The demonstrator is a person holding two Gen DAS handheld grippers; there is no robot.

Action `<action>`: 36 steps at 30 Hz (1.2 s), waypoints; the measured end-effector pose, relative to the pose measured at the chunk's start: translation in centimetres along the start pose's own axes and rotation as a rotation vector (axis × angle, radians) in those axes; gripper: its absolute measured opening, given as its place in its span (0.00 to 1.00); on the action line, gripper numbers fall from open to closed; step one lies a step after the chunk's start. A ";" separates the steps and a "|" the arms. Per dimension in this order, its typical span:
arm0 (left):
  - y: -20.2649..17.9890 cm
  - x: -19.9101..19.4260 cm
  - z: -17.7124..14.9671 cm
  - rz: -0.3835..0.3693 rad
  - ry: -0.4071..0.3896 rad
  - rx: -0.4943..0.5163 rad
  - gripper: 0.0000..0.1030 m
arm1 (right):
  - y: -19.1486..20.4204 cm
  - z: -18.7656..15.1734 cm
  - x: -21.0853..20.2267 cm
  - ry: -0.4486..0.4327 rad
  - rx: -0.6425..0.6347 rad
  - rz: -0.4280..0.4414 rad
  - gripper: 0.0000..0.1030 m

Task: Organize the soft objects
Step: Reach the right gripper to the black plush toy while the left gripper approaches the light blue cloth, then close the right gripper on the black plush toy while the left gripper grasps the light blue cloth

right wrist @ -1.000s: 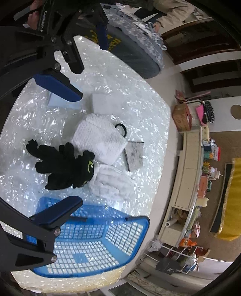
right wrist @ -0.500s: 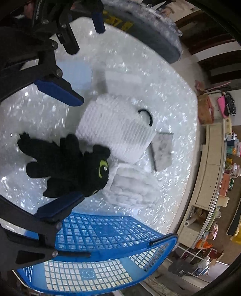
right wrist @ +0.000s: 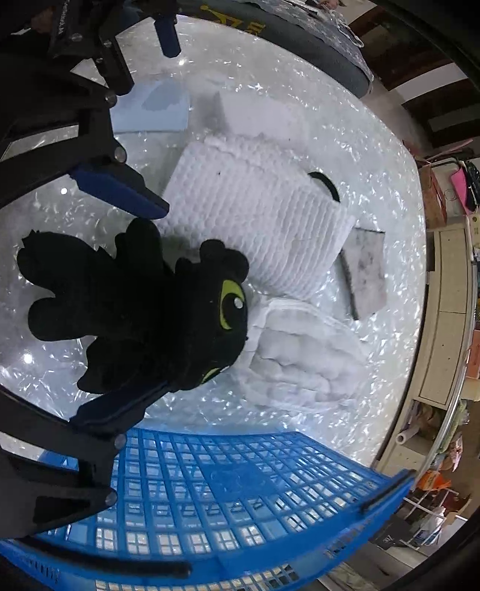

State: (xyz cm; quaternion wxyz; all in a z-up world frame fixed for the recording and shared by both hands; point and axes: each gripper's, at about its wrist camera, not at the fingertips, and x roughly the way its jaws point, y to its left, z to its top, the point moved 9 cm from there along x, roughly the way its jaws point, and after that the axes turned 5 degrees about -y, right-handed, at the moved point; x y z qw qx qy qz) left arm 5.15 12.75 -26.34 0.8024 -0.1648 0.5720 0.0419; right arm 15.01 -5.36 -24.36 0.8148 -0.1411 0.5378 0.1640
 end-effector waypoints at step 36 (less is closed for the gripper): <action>-7.5 0.8 -2.8 0.119 0.037 0.065 0.08 | -1.1 -3.8 0.5 -0.001 0.036 0.086 0.60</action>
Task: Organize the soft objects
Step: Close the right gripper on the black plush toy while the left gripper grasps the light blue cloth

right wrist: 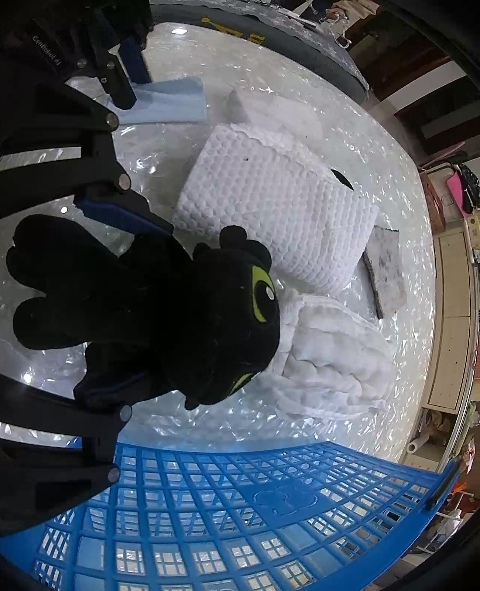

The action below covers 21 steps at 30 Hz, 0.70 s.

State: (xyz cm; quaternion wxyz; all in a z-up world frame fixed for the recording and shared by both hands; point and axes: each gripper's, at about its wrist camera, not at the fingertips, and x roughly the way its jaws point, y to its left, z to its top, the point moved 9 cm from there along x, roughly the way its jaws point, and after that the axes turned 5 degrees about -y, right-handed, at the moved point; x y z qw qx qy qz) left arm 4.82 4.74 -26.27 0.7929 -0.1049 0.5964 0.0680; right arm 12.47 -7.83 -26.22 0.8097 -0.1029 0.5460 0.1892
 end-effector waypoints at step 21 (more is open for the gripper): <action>3.8 -5.0 0.2 -0.200 -0.112 -0.008 0.06 | 1.9 0.4 -7.2 -0.043 -0.036 -0.028 0.40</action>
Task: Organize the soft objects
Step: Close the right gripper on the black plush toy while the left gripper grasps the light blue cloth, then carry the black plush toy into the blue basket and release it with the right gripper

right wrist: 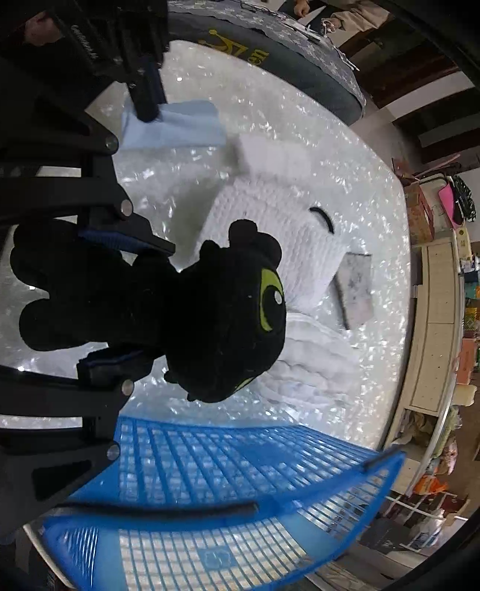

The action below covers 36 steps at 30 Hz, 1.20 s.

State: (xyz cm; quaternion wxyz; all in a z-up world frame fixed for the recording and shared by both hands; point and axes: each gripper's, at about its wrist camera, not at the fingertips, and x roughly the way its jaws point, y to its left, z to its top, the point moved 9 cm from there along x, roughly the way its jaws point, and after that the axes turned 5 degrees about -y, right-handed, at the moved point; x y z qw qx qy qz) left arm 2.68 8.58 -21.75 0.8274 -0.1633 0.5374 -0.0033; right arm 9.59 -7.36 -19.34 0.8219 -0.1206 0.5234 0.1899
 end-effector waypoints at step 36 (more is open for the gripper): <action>-9.7 -3.1 8.2 -0.146 -0.112 0.167 0.06 | -15.2 3.8 -5.1 -0.014 0.047 -0.197 0.41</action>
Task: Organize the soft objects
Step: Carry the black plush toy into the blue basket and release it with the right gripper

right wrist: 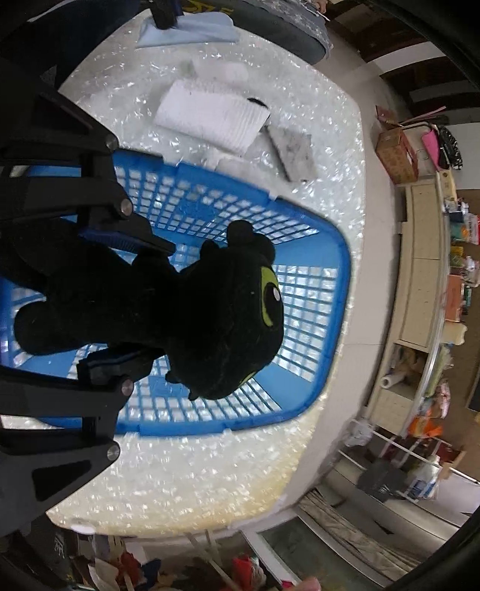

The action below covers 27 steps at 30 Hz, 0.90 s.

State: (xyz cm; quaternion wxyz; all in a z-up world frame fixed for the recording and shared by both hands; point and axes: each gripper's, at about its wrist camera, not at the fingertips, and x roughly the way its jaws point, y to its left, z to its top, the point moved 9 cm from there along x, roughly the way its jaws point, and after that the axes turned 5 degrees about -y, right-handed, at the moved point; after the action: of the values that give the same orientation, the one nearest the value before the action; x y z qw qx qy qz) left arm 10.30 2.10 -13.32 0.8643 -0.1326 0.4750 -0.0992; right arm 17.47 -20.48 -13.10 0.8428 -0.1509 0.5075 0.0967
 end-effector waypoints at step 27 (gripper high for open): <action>-1.9 1.7 -1.0 0.007 0.056 0.024 0.06 | 1.0 -3.1 0.9 0.110 -0.062 -0.014 1.00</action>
State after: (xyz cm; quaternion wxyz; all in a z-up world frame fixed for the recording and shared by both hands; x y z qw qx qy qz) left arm 10.30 -0.28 -14.56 0.8525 -0.1177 0.4981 -0.1058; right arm 15.01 -20.60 -15.39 0.8093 -0.1854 0.5486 0.0982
